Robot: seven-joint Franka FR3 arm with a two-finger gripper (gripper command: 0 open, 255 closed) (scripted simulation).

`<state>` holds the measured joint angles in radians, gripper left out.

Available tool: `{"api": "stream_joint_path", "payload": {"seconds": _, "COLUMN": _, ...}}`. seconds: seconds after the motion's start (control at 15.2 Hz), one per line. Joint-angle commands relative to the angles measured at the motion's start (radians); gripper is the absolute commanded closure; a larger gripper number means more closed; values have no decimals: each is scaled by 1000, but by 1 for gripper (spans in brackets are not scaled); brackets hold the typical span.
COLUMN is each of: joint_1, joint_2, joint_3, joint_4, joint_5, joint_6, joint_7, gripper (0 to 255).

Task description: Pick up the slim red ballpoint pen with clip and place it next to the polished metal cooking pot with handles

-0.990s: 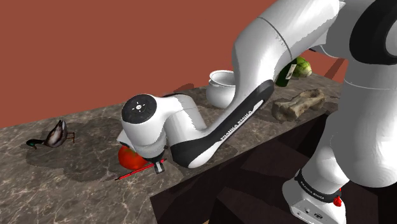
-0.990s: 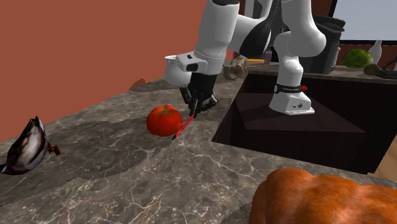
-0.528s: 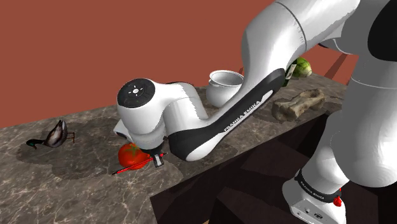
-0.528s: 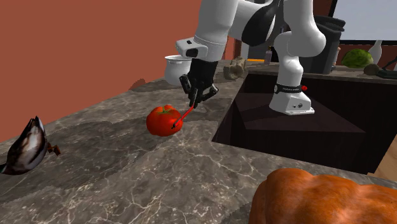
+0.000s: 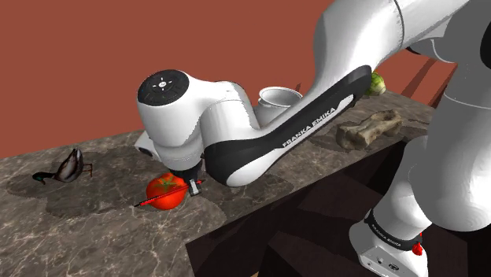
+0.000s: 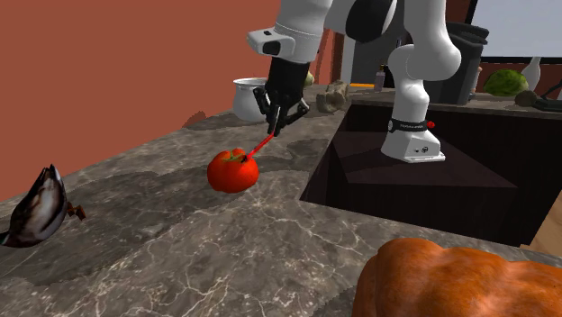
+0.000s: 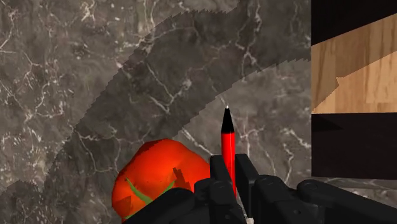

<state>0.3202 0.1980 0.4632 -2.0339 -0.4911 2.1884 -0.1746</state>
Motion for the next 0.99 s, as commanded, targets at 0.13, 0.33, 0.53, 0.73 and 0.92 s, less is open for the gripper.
{"api": "stream_joint_path", "payload": {"seconds": 0.13, "joint_1": -4, "joint_2": -28, "joint_3": 6, "joint_4": 20, "joint_5": 28, "joint_6": -39, "joint_7": -29, "gripper": 255}}
{"api": "stream_joint_path", "payload": {"seconds": 0.33, "joint_1": -6, "joint_2": -48, "joint_3": 10, "joint_4": 37, "joint_5": 48, "joint_6": -70, "joint_7": -49, "gripper": 255}}
{"api": "stream_joint_path", "payload": {"seconds": 0.53, "joint_1": -8, "joint_2": -66, "joint_3": 13, "joint_4": 57, "joint_5": 66, "joint_6": -102, "joint_7": -69, "gripper": 255}}
{"api": "stream_joint_path", "payload": {"seconds": 0.73, "joint_1": -9, "joint_2": -82, "joint_3": 16, "joint_4": 78, "joint_5": 82, "joint_6": -134, "joint_7": -87, "gripper": 255}}
{"api": "stream_joint_path", "payload": {"seconds": 0.92, "joint_1": -10, "joint_2": -97, "joint_3": 18, "joint_4": 102, "joint_5": 96, "joint_6": -167, "joint_7": -105, "gripper": 255}}
